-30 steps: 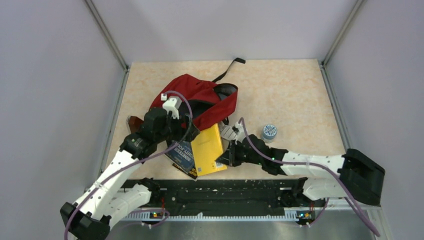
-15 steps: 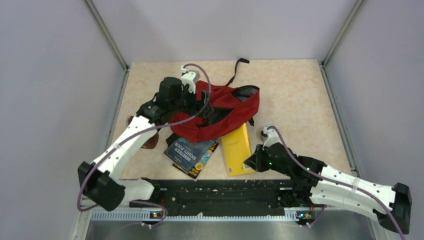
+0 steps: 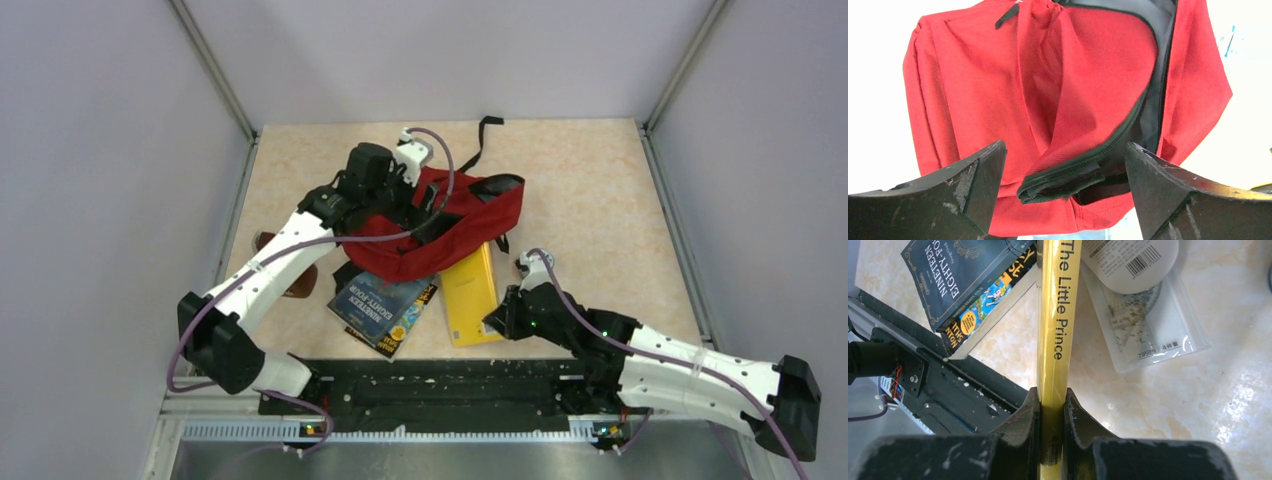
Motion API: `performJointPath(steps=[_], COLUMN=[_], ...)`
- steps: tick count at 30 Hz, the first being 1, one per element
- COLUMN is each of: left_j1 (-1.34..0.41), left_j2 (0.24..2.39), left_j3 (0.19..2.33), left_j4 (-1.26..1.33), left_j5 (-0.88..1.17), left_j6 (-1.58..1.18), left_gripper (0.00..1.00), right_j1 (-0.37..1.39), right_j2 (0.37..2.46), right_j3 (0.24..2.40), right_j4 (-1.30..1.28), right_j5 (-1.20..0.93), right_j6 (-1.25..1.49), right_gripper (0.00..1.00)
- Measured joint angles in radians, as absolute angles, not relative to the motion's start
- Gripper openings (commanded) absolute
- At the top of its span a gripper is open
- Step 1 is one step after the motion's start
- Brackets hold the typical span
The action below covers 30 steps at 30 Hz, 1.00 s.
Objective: Pack the student bag
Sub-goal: Pick up the book from the center of the board.
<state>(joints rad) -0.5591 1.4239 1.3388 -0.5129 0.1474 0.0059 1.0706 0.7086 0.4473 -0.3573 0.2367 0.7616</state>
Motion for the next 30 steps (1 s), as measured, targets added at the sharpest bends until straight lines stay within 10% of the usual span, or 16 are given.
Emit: performJointPath(steps=[10, 15, 30], left_j1=[-0.612, -0.616, -0.395], left_j2=[1.398, 1.52, 1.45], left_j3=[1.32, 1.394, 1.438], left_j4=[-0.546, -0.559, -0.545], left_j5=[0.112, 0.1, -0.059], left_j6=[0.202, 0.2, -0.119], left_gripper=[0.9, 0.0, 0.0], right_j1=[1.071, 1.071, 1.071], right_j2=[0.754, 0.753, 0.577], right_j3=[0.447, 0.447, 0.49], right_j4=[-0.295, -0.295, -0.568], right_j5=[0.214, 0.212, 0.361], right_j6=[0.742, 0.735, 0.716], right_gripper=[0.0, 0.0, 0.0])
